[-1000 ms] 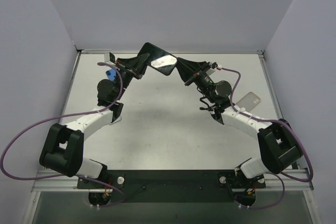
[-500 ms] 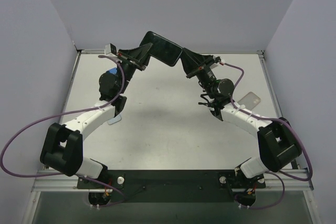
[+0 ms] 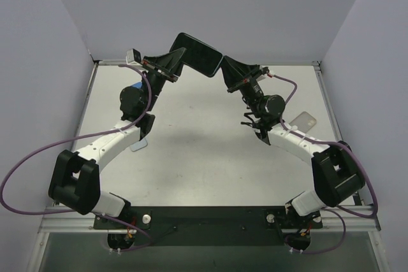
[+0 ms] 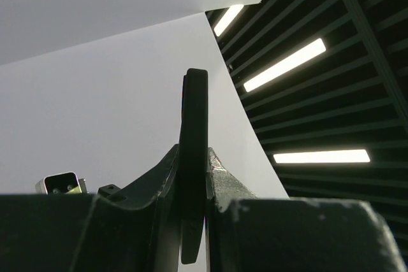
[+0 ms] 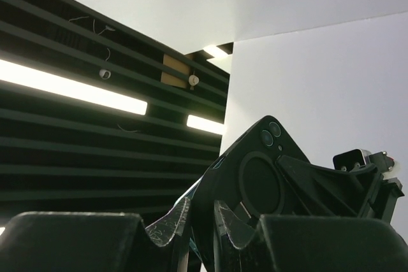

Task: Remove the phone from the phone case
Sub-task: Remove the phone case from the phone.

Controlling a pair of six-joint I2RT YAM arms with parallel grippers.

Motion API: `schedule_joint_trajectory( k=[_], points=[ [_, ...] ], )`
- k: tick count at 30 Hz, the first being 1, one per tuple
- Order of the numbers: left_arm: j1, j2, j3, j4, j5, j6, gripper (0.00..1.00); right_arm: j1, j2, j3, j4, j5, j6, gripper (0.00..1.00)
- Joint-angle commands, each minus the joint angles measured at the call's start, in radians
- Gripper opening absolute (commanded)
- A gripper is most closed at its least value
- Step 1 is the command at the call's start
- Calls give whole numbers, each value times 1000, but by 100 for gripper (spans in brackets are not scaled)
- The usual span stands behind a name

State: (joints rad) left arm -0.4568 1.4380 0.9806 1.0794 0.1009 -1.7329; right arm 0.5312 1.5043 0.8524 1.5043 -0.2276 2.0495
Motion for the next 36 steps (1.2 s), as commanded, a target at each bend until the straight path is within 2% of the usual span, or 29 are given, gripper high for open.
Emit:
schedule_joint_trajectory(
  k=[1, 4, 5, 6, 8, 12, 14, 17, 19, 25, 30, 36],
  points=[
    [-52, -122, 84, 470, 49, -114, 0, -7, 13, -25, 81, -171, -52, 0],
    [-52, -130, 99, 404, 91, -93, 0, -16, -77, -3, -259, -283, -233, 0],
    [-52, -128, 113, 383, 121, -90, 0, -14, -129, 23, -508, -320, -297, 0],
    [-54, -120, 127, 372, 132, -85, 0, -13, -151, 52, -633, -325, -446, 0],
    [-56, -93, 162, 364, 151, -91, 0, -10, -200, 122, -921, -316, -556, 0],
    [-62, -79, 167, 360, 149, -90, 0, -27, -200, 143, -1013, -338, -615, 0],
    [-68, -76, 164, 356, 146, -90, 0, -20, -197, 178, -1172, -326, -718, 0],
    [-74, -68, 165, 356, 151, -91, 0, -10, -196, 231, -1314, -300, -833, 0],
    [-75, -68, 173, 343, 157, -88, 0, -10, -187, 246, -1346, -311, -877, 0],
    [-88, -67, 193, 259, 200, -65, 0, -7, -139, 289, -1434, -328, -959, 14],
    [-103, -56, 202, 202, 249, -65, 0, -10, -125, 313, -1405, -363, -971, 17],
    [-111, -50, 142, 165, 275, -77, 0, -20, -110, 329, -1296, -426, -939, 18]
  ],
)
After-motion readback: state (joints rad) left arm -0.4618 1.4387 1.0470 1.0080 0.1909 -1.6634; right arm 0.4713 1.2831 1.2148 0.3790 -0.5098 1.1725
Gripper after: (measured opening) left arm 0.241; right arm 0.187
